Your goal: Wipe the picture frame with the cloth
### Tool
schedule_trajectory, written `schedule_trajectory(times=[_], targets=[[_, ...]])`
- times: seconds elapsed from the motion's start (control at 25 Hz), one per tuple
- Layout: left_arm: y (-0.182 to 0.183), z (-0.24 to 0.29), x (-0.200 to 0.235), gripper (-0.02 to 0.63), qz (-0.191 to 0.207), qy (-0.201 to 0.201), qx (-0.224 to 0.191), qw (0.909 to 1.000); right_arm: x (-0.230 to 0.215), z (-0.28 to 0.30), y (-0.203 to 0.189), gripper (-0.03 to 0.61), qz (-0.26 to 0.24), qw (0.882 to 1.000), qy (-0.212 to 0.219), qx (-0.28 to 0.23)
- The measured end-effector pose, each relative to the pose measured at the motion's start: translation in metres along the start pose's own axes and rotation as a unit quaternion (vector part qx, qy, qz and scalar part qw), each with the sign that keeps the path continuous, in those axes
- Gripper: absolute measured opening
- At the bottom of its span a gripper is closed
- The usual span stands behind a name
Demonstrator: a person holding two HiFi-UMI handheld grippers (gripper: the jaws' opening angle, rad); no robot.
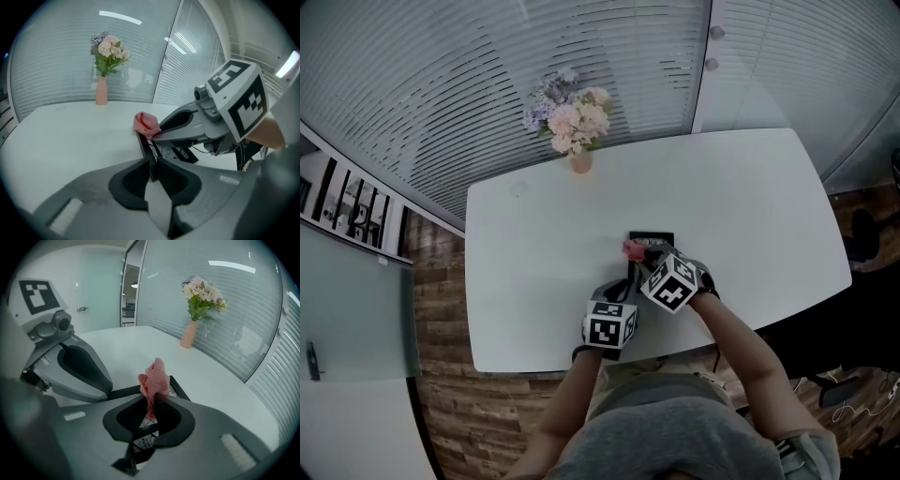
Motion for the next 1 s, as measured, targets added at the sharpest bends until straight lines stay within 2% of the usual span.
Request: schedule_trajectory(times=[0.64, 1.0], targets=[[-0.001, 0.001, -0.002, 0.046, -0.011, 0.008, -0.005, 0.9999, 0.027, -0.012, -0.011, 0.046, -0.034, 0.998, 0.052, 0.017], [-0.001, 0.001, -0.004, 0.045, -0.001, 0.023, -0.002, 0.9997, 0.032, -0.016, -0.013, 0.044, -0.023, 0.994, 0.1, 0.025]])
Point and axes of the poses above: the fingertips, and each gripper's own axes: z forward along the fingers, x to its left, y out of its top, the point moved 10 cm from there along -z, backward along the fingers, and after that the axes turned 7 degrees about x, right-handed, at the moved point
